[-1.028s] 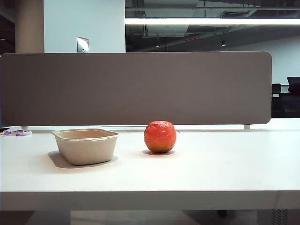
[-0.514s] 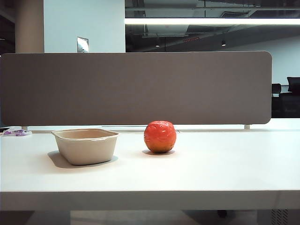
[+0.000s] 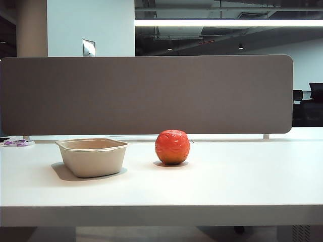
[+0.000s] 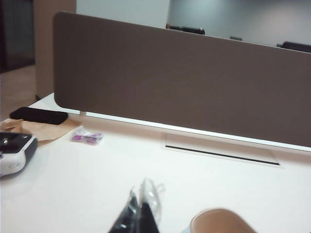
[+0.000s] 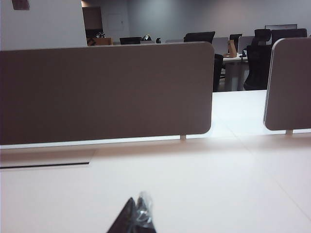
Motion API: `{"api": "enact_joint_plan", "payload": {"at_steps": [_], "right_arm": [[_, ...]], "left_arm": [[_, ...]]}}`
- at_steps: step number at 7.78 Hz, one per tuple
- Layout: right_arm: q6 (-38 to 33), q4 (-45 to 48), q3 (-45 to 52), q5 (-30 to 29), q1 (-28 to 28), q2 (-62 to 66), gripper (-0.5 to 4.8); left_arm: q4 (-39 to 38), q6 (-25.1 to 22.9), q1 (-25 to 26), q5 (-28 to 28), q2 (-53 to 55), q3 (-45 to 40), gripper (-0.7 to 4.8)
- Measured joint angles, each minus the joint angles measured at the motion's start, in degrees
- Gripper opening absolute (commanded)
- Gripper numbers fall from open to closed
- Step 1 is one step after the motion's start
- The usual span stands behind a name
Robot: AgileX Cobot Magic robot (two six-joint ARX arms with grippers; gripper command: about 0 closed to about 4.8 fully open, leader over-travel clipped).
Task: Pick up the orange and place it into the paper lunchbox.
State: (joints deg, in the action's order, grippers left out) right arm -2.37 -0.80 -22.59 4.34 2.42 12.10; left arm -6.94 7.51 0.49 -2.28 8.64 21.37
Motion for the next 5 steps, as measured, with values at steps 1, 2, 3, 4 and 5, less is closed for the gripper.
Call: {"api": "enact_joint_plan", "payload": {"at_steps": [1, 2, 3, 4, 5], "right_arm": [[-0.04, 0.11, -1.77, -0.02, 0.00, 1.97, -0.06], [-0.17, 0.68, -10.14, -3.08, 0.37, 12.39, -0.06], [-0.17, 1.05, -11.78, -4.76, 0.37, 14.53, -0.06], [-0.17, 3.10, -16.37, -9.75, 0.37, 21.62, -0.06], [-0.24, 4.42, -20.20, -13.53, 0.39, 28.98, -0.06]], "left_arm": [[-0.13, 0.00, 0.00, 0.57, 1.81, 1.49, -0.05], [-0.33, -0.17, 0.00, 5.07, 12.98, 10.23, -0.04], [-0.04, -0.61, 0.00, 6.73, 15.47, 12.00, -0.05], [-0.44, -2.62, 0.00, 11.58, 23.37, 18.29, -0.04], [-0.63, -2.93, -1.05, 13.73, 29.90, 23.58, -0.04]]}}
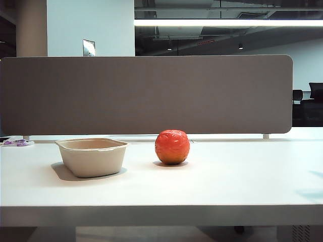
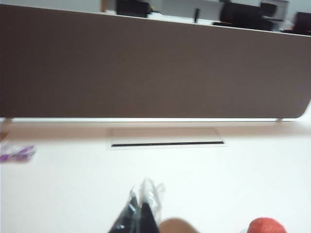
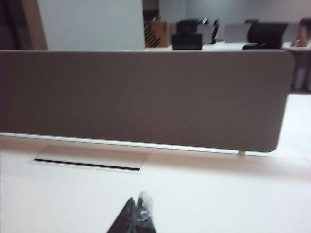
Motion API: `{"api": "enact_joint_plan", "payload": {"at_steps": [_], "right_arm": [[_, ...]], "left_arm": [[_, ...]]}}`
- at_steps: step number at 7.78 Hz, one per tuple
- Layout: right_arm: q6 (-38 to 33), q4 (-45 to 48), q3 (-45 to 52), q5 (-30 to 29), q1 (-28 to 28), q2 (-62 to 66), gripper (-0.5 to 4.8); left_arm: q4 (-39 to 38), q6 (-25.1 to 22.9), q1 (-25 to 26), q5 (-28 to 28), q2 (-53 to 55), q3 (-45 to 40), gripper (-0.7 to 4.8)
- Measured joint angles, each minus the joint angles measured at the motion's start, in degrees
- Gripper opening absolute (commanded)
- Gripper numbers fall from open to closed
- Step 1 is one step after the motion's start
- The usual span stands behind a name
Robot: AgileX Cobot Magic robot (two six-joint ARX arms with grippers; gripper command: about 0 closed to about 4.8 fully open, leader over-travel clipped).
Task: Pick up the orange and place it into the paper lunchbox.
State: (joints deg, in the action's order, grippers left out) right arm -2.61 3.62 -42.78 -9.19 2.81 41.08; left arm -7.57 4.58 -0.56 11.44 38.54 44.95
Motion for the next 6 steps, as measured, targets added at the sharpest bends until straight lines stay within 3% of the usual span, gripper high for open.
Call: {"api": "enact_joint_plan", "payload": {"at_steps": [1, 3, 4, 5, 6], "right_arm": [[-0.17, 0.02, -4.46, -3.80, 3.39, 5.95, -0.06], [-0.17, 0.59, -6.84, -4.13, 8.07, 9.09, -0.06], [0.07, 0.35, -9.88, -2.73, 23.30, 18.23, -0.06], [0.07, 0.22, -9.90, -2.45, 26.08, 20.57, 0.04], [0.07, -1.62, -9.92, -2.51, 26.82, 23.32, 0.84]], "left_arm": [[-0.79, -0.31, -3.43, -0.09, 4.92, 4.74, -0.04], [-2.69, -1.97, -6.47, 0.00, 6.80, 6.75, -0.05], [-12.81, -2.23, -15.54, -5.66, 8.20, 9.97, -0.04], [-18.03, -2.25, -16.59, -9.38, 8.17, 11.76, -0.05], [-20.02, -2.19, -16.55, -9.97, 8.17, 12.76, -0.05]]}}
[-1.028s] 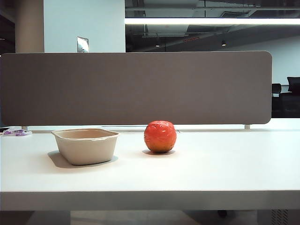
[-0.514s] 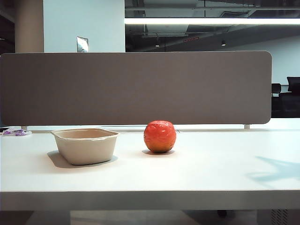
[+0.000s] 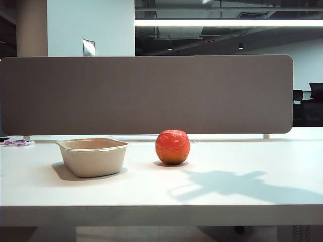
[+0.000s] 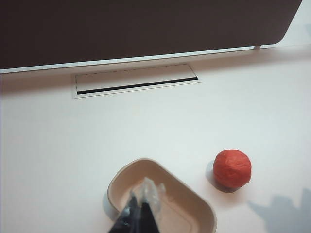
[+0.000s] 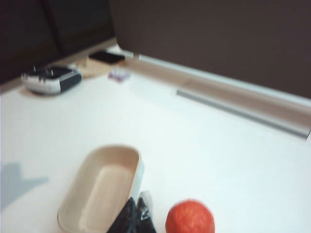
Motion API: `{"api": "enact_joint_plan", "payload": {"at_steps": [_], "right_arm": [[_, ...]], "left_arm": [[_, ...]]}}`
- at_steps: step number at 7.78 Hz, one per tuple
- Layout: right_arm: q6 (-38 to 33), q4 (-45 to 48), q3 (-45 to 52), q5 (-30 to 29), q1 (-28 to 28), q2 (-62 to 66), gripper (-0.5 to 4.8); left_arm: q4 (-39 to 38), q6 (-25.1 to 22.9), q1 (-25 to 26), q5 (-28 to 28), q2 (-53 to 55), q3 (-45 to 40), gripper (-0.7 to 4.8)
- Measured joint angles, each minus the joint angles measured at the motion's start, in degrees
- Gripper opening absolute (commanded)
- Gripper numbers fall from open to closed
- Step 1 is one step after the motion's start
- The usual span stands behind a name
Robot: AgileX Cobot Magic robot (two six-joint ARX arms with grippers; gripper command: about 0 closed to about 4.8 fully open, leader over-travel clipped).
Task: Pick up the orange and place it into the paper lunchbox.
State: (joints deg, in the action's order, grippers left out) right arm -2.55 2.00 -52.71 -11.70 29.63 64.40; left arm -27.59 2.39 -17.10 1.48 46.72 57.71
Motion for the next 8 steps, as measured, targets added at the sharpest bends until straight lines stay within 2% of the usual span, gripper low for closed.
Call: {"api": "enact_joint_plan", "payload": {"at_steps": [1, 2, 4, 5, 7, 8], "right_arm": [[0.02, -0.50, 0.00, -0.20, 0.02, 0.74, 4.79], [2.05, -1.51, 0.00, -2.05, -0.04, 5.49, 4.79], [2.58, 3.10, 0.00, -0.90, -0.04, 11.85, 4.79], [3.08, 6.93, -6.21, -0.28, -0.11, 23.58, 4.79], [4.00, 8.44, -14.51, -0.28, -0.50, 37.05, 4.79], [4.11, 10.23, -14.88, -0.24, -0.74, 39.85, 4.79]], "left_arm": [[0.11, -0.02, 0.00, 0.02, -0.04, 0.15, -0.05], [0.39, -0.04, 0.00, 0.37, 0.00, 0.20, -0.05], [0.81, -0.04, 0.00, 1.36, -0.02, 0.20, -0.05], [0.81, -0.04, 0.00, 2.60, 0.04, 0.20, -0.05], [0.81, -0.04, -0.02, 2.62, 0.07, 0.20, -0.05], [0.83, -0.04, 0.00, 2.62, 0.04, 0.20, -0.05]]}}
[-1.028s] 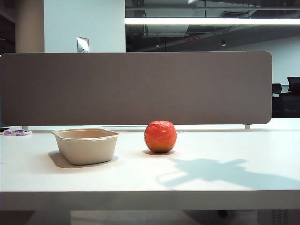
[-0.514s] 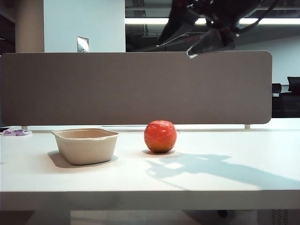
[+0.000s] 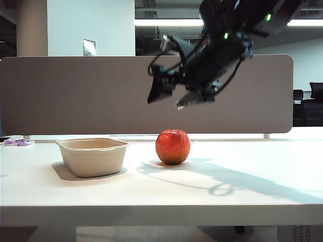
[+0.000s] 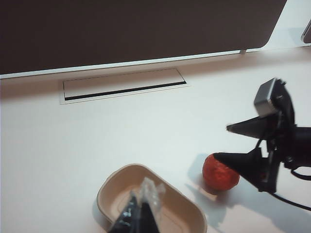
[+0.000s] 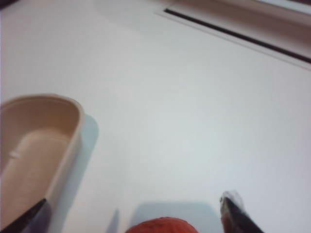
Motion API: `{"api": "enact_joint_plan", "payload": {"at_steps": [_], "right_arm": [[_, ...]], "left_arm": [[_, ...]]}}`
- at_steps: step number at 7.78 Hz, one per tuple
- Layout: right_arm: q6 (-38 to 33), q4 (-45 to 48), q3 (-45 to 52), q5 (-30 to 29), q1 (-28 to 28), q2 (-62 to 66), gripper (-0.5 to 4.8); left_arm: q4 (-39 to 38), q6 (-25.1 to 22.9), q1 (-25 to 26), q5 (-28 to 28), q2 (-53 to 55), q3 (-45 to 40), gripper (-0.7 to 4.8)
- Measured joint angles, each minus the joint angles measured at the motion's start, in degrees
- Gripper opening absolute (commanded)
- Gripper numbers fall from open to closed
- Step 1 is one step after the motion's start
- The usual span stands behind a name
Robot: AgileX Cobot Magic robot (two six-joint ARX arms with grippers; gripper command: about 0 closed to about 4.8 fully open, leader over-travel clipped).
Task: Pick up the orange and place it into the paper lunchbox.
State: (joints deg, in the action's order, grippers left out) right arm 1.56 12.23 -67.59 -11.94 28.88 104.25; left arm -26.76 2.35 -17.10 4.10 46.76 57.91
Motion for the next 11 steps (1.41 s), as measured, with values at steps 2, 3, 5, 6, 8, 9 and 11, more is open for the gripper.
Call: {"api": "enact_joint_plan", "payload": {"at_steps": [2, 3, 5, 6, 8, 9, 11], "right_arm": [[0.00, 1.66, -0.04, 0.79, -0.04, 4.11, 4.79], [0.00, 1.79, -0.04, 0.83, -0.04, 5.05, 4.79], [0.00, 1.86, -0.04, 1.68, -0.04, 8.70, 4.79], [0.02, 1.73, -0.04, 1.70, -0.04, 9.31, 4.79], [0.02, 0.42, -0.11, 1.73, -0.04, 10.14, 3.26], [-0.02, -0.90, -0.09, 1.75, -0.04, 10.47, 2.94], [0.15, -1.01, -0.13, 1.75, -0.04, 10.45, 2.92]], "left_arm": [[-0.02, 0.00, -0.02, 0.00, 0.02, 0.00, -0.05], [-0.02, 0.00, -0.02, 0.00, 0.02, 0.00, -0.05], [-0.02, 0.00, 0.00, 0.00, 0.02, 0.00, -0.05], [-0.02, 0.00, -0.02, -0.02, 0.02, 0.00, -0.05], [-0.02, 0.00, 0.00, -0.02, 0.15, 0.00, -0.05], [-0.04, 0.00, -0.02, 0.00, 0.33, 0.00, -0.05], [-0.02, -0.15, -0.02, 0.00, 0.44, 0.00, -0.05]]}}
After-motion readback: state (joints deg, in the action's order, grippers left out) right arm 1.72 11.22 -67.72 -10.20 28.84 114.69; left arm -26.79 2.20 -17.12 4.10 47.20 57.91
